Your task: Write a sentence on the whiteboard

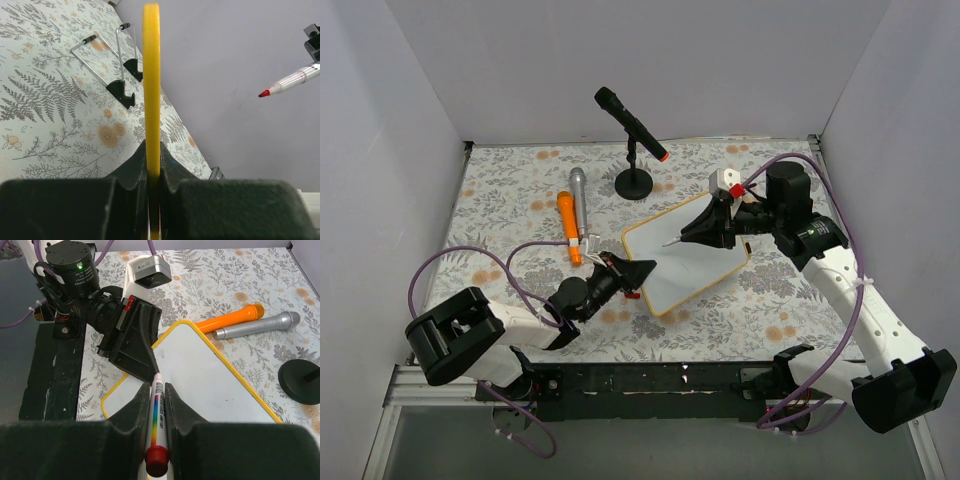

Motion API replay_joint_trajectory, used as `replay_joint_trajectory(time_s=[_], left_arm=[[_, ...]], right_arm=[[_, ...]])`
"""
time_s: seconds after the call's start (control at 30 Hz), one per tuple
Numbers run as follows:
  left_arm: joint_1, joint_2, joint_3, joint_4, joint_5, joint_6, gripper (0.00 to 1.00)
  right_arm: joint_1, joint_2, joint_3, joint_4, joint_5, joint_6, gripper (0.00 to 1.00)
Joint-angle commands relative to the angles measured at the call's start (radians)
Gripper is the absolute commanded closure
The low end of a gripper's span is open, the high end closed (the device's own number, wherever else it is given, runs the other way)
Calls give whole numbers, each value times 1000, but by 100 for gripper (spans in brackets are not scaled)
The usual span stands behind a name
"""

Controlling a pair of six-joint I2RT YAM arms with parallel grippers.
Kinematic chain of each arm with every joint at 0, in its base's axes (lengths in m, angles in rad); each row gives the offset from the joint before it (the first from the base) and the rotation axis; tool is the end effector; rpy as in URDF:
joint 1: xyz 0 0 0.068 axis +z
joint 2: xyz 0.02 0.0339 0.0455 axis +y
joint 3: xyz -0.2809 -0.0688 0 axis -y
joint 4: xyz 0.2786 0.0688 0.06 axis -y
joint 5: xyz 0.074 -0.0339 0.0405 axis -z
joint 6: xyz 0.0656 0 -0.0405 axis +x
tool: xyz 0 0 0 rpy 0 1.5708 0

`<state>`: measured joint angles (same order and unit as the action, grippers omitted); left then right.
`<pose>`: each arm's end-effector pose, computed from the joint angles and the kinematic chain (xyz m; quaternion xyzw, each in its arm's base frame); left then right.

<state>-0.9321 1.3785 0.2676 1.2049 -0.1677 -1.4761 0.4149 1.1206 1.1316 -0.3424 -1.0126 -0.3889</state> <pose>0.1768 -0.2197 0.1792 -0.2399 0.6294 -0.6677 0.3168 0.2325 0.1632 0.3941 -0.5377 0.5450 0.4013 0.5028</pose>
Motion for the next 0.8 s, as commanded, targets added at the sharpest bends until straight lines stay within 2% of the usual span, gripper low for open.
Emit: replay_joint_trajectory(time_s=[0.0, 0.3, 0.77], left_arm=[[-2, -25, -2, 275, 4, -39, 100], [-1, -90, -30, 237, 8, -27, 100], [-2, -76, -30, 252, 16, -41, 100]], right_arm=[[-10, -33, -21, 25, -27, 4, 99], [-36, -51, -29, -3, -61, -30, 99], [-59, -50, -30, -3, -63, -31, 99]])
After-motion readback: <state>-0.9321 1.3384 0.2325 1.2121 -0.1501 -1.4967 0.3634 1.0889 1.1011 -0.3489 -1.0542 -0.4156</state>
